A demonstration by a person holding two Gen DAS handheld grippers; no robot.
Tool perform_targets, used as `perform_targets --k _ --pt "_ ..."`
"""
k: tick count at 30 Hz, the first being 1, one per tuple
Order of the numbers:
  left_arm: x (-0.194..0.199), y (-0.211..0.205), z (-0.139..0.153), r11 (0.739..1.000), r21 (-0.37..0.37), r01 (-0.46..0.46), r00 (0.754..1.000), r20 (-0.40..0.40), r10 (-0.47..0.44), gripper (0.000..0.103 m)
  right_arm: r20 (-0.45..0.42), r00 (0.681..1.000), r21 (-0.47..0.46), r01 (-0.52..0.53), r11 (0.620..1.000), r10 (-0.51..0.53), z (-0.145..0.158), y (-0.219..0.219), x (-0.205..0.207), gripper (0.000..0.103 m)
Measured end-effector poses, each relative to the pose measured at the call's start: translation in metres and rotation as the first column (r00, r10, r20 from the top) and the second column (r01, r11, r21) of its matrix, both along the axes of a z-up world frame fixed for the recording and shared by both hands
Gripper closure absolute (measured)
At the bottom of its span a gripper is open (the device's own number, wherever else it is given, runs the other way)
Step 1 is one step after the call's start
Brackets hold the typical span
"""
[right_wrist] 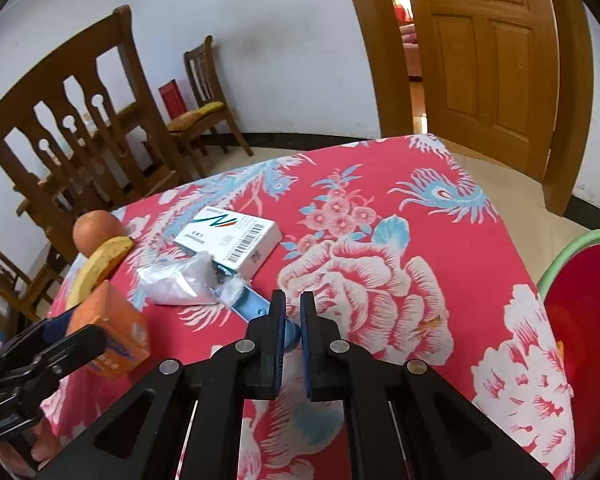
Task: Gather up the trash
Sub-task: 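Grasp the orange cardboard box with the left tool while the right tool grasps the blue plastic item, then carry the orange box and blue item over the red bucket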
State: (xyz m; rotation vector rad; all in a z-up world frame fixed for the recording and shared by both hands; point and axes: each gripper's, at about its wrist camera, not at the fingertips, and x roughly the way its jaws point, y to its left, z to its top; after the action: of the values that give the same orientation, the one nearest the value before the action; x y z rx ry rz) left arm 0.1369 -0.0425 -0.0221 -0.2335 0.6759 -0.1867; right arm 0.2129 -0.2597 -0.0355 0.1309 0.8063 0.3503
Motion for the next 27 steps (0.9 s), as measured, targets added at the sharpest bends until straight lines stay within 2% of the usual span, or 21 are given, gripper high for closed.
perform_targets --k 4,8,16,22,27 --pt "-0.001 -0.003 0.001 1.0 0.005 0.009 1.0 0.005 -0.009 0.046 0.025 1.0 -0.004 0.011 1.0 -0.01 0.003 -0.002 -0.007 0.096" --pt "-0.005 -0.015 0.003 0.999 0.047 0.011 1.0 0.01 -0.011 0.046 0.032 0.999 -0.006 0.027 1.0 -0.027 0.004 -0.011 -0.014 0.096" --pt "-0.001 -0.046 0.012 0.996 0.06 0.073 0.997 0.003 -0.073 0.046 0.055 0.997 0.024 0.049 0.998 -0.051 0.013 -0.033 -0.025 0.096" --pt "0.01 -0.08 0.02 0.989 0.095 0.109 0.994 0.014 -0.111 0.046 0.12 0.99 -0.012 0.077 0.997 -0.075 0.024 -0.051 -0.043 0.096" --pt "0.02 -0.104 0.025 0.989 0.057 0.133 0.991 0.012 -0.134 0.046 0.134 0.985 0.009 0.108 0.994 -0.108 0.023 -0.079 -0.057 0.096"
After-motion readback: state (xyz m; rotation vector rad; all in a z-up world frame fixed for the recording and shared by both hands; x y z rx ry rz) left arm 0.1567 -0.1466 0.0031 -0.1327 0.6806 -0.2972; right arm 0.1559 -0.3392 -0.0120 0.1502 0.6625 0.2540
